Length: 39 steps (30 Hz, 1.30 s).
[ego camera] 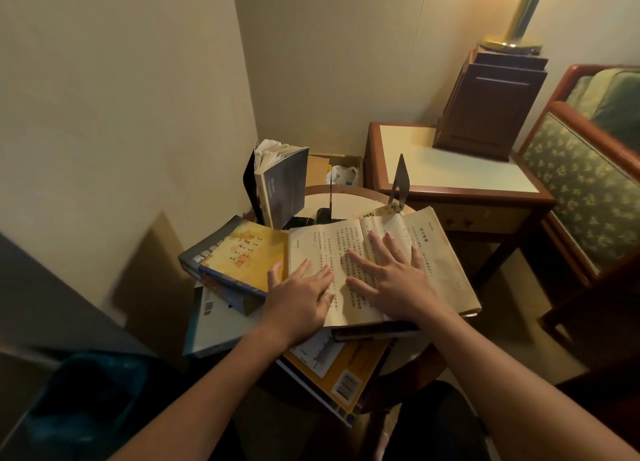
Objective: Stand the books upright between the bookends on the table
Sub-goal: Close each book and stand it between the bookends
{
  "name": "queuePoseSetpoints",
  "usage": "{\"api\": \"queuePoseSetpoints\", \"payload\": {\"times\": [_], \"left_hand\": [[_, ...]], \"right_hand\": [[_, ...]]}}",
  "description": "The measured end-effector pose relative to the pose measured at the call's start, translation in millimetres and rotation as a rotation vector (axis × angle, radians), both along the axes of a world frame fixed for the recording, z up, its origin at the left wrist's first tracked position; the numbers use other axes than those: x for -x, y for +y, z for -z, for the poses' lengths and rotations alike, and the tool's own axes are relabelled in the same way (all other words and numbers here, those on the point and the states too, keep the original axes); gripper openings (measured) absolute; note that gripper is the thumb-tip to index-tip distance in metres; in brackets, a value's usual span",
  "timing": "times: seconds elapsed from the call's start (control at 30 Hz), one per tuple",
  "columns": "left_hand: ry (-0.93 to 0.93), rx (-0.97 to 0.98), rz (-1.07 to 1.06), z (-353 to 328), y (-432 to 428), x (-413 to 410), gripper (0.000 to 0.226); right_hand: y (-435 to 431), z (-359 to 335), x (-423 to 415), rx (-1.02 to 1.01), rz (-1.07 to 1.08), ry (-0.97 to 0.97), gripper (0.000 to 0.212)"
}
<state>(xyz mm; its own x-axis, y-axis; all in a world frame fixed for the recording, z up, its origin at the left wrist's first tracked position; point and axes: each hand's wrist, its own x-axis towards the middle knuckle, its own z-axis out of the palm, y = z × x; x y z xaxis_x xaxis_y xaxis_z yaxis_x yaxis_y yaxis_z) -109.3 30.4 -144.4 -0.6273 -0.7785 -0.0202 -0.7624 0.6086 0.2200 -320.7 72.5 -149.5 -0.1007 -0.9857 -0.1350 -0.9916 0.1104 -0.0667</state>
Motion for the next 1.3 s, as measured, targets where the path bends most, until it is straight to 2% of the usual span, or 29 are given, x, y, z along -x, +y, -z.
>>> {"api": "queuePoseSetpoints", "payload": {"times": [0.33, 0.53, 0.8, 1.03, 1.3], "left_hand": [[-0.129, -0.042, -0.036, -12, -68, 30, 0.051], [-0.093, -0.015, -0.023, -3, -30, 12, 0.051], [-0.167, 0.06, 0.075, -1, 12, -1, 0.052], [-0.21, 0.064, 0.046, -7, -48, 28, 0.054], [-0.202, -0.043, -0.029, 4, -97, 40, 0.065]], "right_hand": [[-1, -2, -2, -0.027, 0.02, 0.002, 0.066], [1, 0, -2, -0.005, 0.014, 0.01, 0.067], [1, 3, -1, 0.009, 0.004, 0.016, 0.066], [0, 2, -1, -0.003, 0.012, 0.025, 0.067], [-1, 0, 0, -0.017, 0.011, 0.014, 0.066]]}}
